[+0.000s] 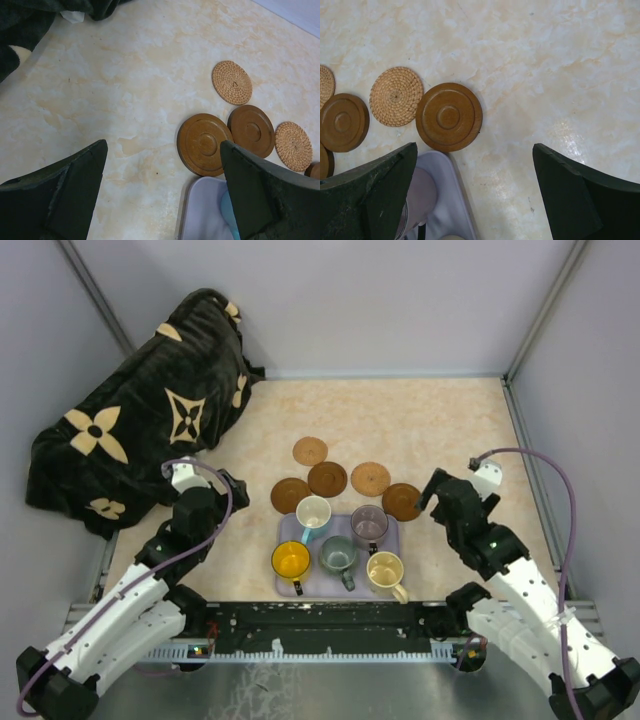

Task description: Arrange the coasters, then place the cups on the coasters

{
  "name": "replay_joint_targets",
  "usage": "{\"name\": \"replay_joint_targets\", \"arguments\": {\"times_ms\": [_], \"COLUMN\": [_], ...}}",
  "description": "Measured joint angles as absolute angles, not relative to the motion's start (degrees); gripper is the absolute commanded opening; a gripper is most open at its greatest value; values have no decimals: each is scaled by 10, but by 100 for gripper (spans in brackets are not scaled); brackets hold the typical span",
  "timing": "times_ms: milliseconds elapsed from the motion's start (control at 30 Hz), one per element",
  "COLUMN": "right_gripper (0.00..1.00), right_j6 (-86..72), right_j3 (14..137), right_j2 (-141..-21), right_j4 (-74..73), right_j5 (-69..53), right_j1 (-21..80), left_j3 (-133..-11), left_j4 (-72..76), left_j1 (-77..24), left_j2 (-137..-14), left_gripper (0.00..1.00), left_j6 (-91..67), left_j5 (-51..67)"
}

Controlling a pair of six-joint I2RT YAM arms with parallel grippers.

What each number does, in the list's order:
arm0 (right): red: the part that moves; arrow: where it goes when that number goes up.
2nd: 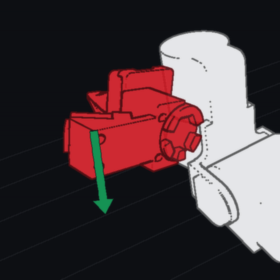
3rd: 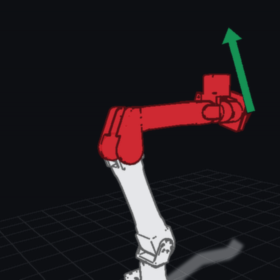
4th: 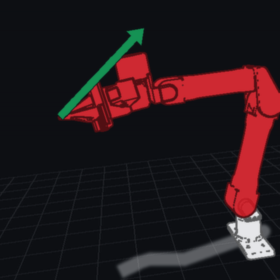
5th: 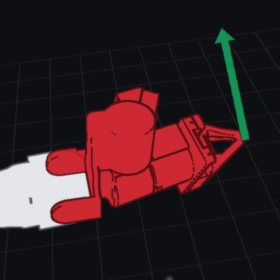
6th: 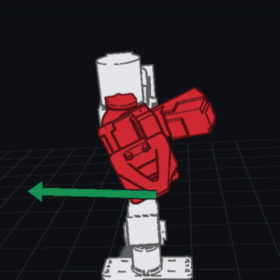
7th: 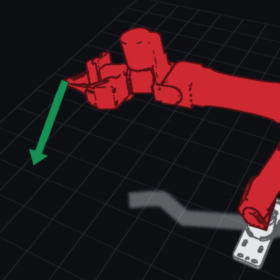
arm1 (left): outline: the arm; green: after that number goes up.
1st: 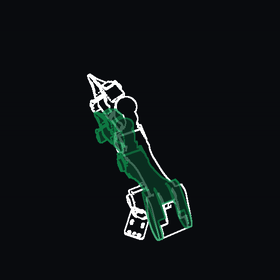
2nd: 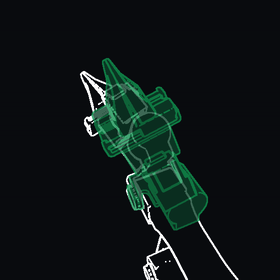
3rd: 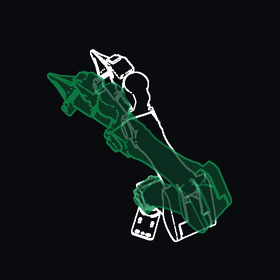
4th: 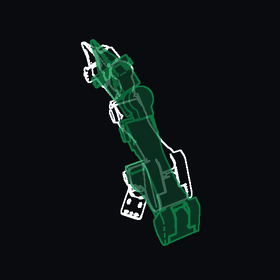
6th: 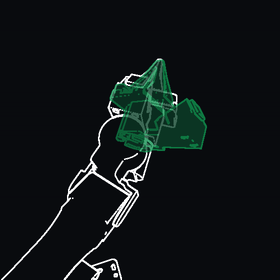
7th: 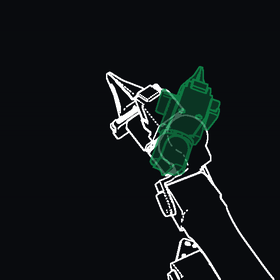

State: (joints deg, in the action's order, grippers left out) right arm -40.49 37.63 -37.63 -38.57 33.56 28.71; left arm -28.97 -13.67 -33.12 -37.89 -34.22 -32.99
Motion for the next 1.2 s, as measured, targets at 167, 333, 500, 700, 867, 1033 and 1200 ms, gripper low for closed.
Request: {"name": "replay_joint_targets", "arguments": {"times_ms": [167,333,500,700,867,1033,1200], "right_gripper": [98,73,56,31,0,0,0], "right_j6": [-396,-385,-375,-356,-344,-340,-333], "right_j3": [376,376,376,376,375,375,375], "right_j2": [-373,-400,-462,-496,-514,-550,-603], "right_j4": [-370,-350,-337,-318,-301,-279,-242], "right_j5": [335,337,337,328,316,304,267], "right_j1": [287,287,287,287,287,286,275], "left_j3": [-277,-276,-273,-272,-272,-272,-289], "left_j4": [-114,-84,-45,7,26,45,72], "left_j1": [-331,-331,-331,-331,-331,-331,-331], "left_j2": [-398,-452,-502,-572,-634,-677,-717], "left_gripper": [100,96,88,74,43,8,0], "left_j6": [-338,-333,-329,-320,-321,-318,-307], "left_j5": [-329,-325,-318,-298,-274,-255,-241]}}
